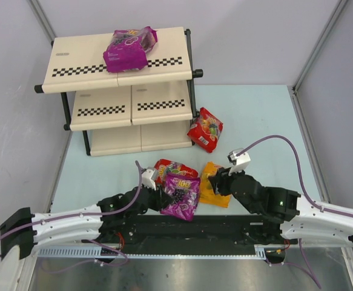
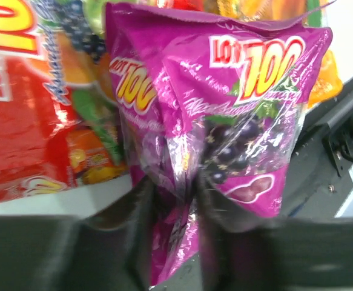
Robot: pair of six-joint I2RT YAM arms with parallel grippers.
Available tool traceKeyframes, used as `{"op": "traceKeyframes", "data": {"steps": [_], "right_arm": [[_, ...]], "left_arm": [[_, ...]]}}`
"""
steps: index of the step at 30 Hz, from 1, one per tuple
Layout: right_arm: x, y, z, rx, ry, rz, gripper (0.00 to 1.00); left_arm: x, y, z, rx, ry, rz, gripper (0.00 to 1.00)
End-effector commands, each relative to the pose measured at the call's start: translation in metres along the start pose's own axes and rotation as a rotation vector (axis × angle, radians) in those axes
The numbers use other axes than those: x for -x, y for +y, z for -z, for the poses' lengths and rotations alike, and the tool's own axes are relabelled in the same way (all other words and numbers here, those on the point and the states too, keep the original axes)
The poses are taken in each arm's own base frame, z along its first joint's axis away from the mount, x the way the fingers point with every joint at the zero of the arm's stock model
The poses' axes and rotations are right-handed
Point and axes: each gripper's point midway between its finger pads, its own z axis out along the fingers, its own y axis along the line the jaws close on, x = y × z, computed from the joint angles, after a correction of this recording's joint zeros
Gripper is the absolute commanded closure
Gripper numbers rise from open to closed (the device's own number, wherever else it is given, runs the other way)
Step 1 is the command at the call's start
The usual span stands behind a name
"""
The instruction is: Place and organize the candy bags onto the shelf
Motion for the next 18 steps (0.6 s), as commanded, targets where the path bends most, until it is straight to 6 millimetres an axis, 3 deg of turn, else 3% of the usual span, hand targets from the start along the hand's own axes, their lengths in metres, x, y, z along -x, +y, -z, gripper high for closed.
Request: {"op": "traceKeyframes", "data": {"steps": [1, 4, 7, 8, 10, 11, 13, 14, 16, 17, 18], "right_arm": [[0.01, -0.003, 0.003, -0.013, -0.044, -0.041, 0.48], [0.012, -0.005, 0.005, -0.015, -0.053, -0.045, 0.48], [0.018, -0.009, 0.01, -0.018, -0.075, -0.057, 0.48], [0.02, -0.012, 0.011, -0.027, -0.083, -0.06, 0.48], [0.022, -0.015, 0.012, -0.033, -0.093, -0.059, 0.48], [0.026, -0.017, 0.014, -0.036, -0.105, -0.067, 0.47], [0.027, -0.018, 0.015, -0.037, -0.109, -0.068, 0.47], [0.028, -0.02, 0.017, -0.038, -0.113, -0.073, 0.47], [0.029, -0.021, 0.017, -0.041, -0.116, -0.076, 0.47], [0.028, -0.022, 0.017, -0.045, -0.113, -0.074, 0.47], [0.028, -0.022, 0.018, -0.043, -0.113, -0.079, 0.47]], "left_arm": [[0.016, -0.028, 0.0, -0.073, -0.021, -0.019, 0.77], [0.024, -0.033, 0.005, -0.059, -0.016, -0.026, 1.0], [0.044, -0.043, 0.019, -0.047, -0.034, -0.051, 1.0], [0.062, -0.056, 0.026, -0.065, -0.069, -0.051, 1.0], [0.078, -0.064, 0.041, -0.076, -0.089, -0.063, 1.0], [0.098, -0.079, 0.052, -0.108, -0.127, -0.069, 1.0], [0.115, -0.087, 0.067, -0.114, -0.148, -0.088, 1.0], [0.138, -0.103, 0.081, -0.143, -0.191, -0.097, 1.0], [0.154, -0.109, 0.092, -0.132, -0.207, -0.121, 1.0], [0.177, -0.124, 0.107, -0.157, -0.252, -0.135, 1.0], [0.185, -0.127, 0.112, -0.148, -0.257, -0.152, 1.0]]}}
